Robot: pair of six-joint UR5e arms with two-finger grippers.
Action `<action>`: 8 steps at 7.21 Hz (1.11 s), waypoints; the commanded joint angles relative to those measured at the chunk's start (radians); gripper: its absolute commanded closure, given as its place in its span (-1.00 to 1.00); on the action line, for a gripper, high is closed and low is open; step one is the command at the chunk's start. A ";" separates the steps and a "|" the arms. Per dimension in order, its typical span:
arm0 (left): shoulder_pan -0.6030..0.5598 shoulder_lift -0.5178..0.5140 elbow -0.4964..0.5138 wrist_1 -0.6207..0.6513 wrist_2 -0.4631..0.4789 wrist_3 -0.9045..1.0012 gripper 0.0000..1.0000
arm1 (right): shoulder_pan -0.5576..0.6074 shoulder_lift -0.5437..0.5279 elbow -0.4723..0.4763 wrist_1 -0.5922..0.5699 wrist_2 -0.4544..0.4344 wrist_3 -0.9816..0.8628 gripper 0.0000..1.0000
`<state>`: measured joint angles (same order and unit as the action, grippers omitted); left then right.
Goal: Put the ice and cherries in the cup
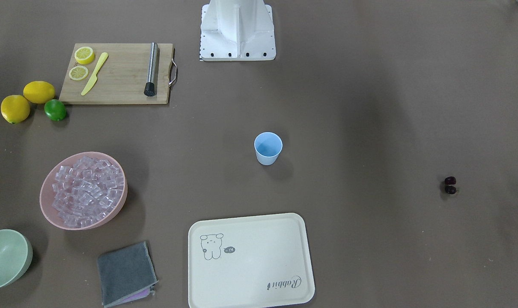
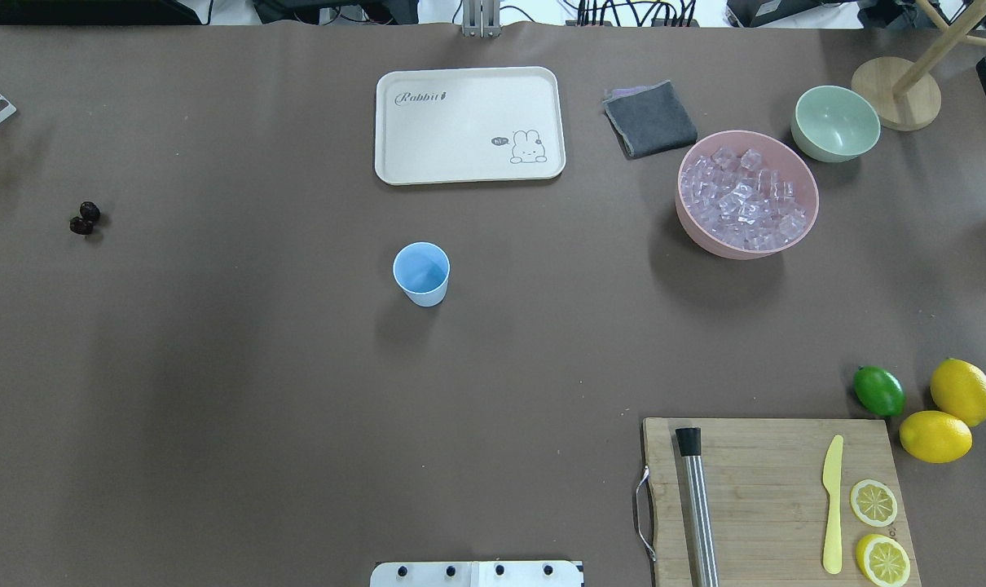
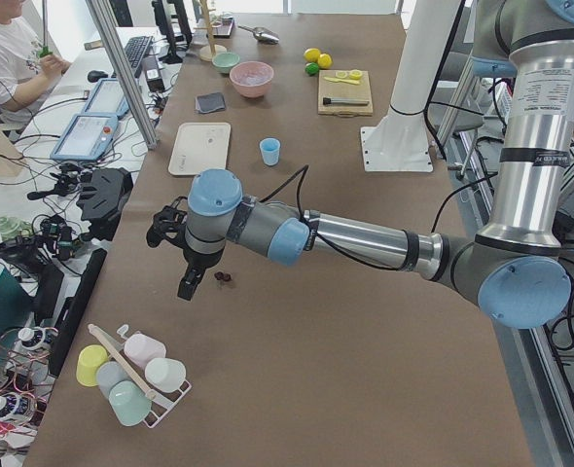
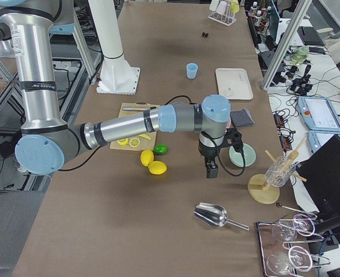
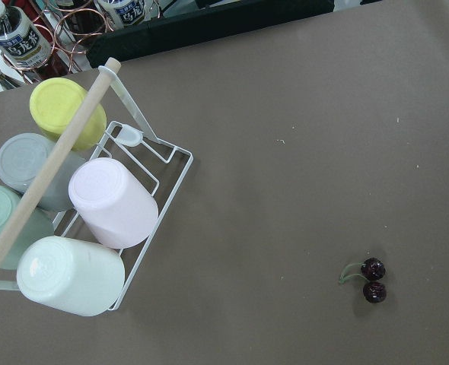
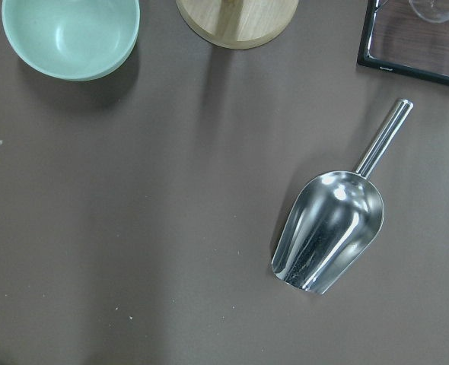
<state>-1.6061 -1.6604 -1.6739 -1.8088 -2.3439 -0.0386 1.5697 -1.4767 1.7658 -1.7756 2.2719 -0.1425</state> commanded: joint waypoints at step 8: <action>0.000 -0.007 0.014 0.002 -0.002 0.011 -0.96 | -0.228 0.093 0.026 0.184 0.104 0.348 -1.00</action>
<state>-1.6061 -1.6666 -1.6647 -1.8083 -2.3443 -0.0302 1.4233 -1.3976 1.7871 -1.6971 2.3576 0.0655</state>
